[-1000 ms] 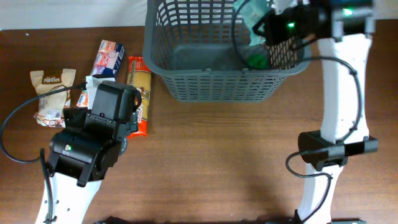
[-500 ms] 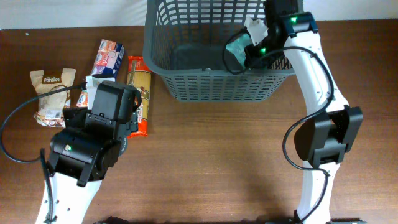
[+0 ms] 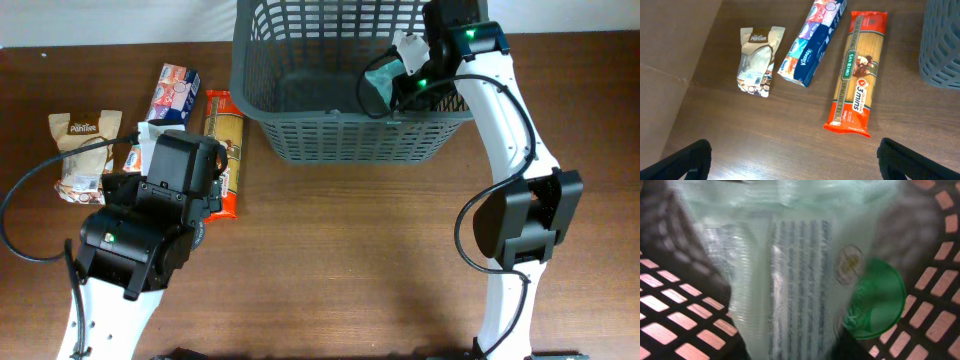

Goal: Pack container
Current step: 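Lower the wipes pack into the basket beside the jar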

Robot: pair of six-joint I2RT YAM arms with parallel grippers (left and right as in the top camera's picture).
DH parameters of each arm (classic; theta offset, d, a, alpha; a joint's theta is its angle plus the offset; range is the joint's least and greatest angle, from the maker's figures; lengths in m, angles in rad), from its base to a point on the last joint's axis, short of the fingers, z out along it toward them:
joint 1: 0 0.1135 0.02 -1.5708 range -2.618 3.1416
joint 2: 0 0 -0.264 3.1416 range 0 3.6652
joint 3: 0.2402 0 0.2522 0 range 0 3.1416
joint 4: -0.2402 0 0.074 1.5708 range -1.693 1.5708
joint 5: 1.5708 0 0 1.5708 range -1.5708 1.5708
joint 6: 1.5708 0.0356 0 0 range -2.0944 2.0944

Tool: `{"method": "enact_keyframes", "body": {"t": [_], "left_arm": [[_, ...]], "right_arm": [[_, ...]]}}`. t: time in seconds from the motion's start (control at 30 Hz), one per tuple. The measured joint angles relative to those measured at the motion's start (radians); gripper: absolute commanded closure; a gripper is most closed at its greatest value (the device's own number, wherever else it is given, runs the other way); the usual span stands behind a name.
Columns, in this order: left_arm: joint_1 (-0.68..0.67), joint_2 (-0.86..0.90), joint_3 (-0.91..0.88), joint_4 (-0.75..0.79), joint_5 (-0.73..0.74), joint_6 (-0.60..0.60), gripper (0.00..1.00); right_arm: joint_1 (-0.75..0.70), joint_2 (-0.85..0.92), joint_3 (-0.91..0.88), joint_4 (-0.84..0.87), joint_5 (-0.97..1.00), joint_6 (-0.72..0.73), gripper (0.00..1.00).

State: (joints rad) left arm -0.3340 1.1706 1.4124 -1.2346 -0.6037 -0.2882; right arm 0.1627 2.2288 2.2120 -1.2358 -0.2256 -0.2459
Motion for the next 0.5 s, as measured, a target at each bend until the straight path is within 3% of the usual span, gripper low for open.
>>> {"method": "enact_keyframes", "body": {"t": [0.03,0.1,0.27,0.37,0.5], "left_arm": [[0.000,0.000,0.000,0.000,0.000,0.000,0.01],[0.000,0.000,0.000,0.000,0.000,0.000,0.01],[0.000,0.000,0.000,0.000,0.000,0.000,0.01],[0.000,0.000,0.000,0.000,0.000,0.000,0.01],[0.000,0.000,0.000,0.000,0.000,0.000,0.01]], "right_arm": [[0.000,0.000,0.000,0.000,0.000,0.000,0.60],[0.000,0.000,0.000,0.000,0.001,0.000,0.44],[0.000,0.000,0.000,0.009,0.000,0.000,0.26],[0.000,0.000,0.000,0.014,0.000,0.006,0.05],[0.000,0.000,0.000,0.019,0.000,-0.001,0.01]]}}
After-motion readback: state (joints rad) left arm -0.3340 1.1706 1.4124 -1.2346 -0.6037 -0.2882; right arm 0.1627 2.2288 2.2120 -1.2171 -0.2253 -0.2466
